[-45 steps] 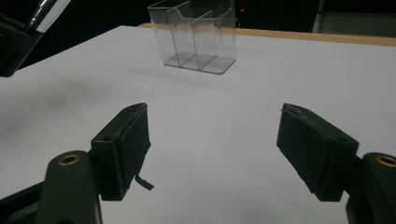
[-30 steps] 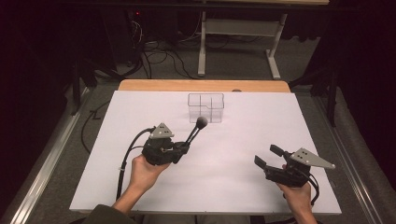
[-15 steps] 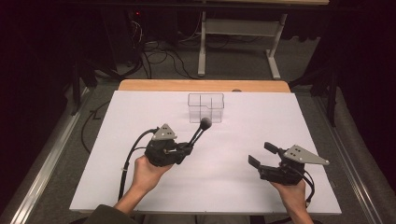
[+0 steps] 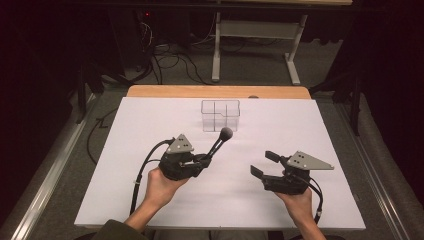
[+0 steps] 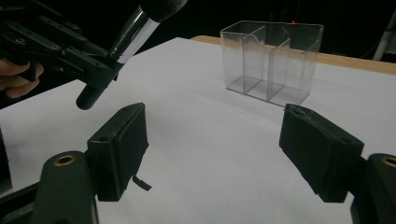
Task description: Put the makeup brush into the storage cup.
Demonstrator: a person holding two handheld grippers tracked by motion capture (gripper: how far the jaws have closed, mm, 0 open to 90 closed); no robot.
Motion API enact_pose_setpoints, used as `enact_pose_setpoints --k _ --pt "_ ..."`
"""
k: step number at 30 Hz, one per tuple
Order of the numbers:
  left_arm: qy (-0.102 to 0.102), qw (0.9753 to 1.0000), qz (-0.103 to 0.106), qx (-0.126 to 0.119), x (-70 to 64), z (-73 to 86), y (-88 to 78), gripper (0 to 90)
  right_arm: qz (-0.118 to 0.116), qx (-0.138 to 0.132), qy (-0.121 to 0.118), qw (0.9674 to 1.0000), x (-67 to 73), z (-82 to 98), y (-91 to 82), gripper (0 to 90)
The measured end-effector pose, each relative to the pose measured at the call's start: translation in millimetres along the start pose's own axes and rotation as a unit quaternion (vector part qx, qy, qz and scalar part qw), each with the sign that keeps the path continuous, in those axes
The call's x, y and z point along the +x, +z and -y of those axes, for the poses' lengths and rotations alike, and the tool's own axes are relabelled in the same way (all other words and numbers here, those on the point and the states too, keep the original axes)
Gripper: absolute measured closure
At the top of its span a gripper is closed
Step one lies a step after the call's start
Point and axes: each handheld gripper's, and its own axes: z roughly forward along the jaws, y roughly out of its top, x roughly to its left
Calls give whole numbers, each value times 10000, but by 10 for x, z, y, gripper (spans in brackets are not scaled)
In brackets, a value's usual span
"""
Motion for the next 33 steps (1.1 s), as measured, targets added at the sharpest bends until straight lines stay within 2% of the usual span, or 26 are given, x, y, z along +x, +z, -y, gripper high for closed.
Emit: enact_pose_setpoints --k 8,14,21,27,33 --pt "93 9999 56 29 -39 2 44 741 -286 34 -19 9996 106 -66 166 270" --pt "156 9998 97 12 -65 -2 54 741 -373 20 -56 9993 155 -96 218 279" --pt "245 9996 132 7 -107 -6 80 741 -521 27 52 9986 163 -123 264 294" --pt "347 9992 198 -43 -166 -27 98 741 -738 37 148 9972 186 -134 316 341" --pt "406 9989 226 -41 -195 -26 114 741 -848 50 163 9963 211 -146 341 367"
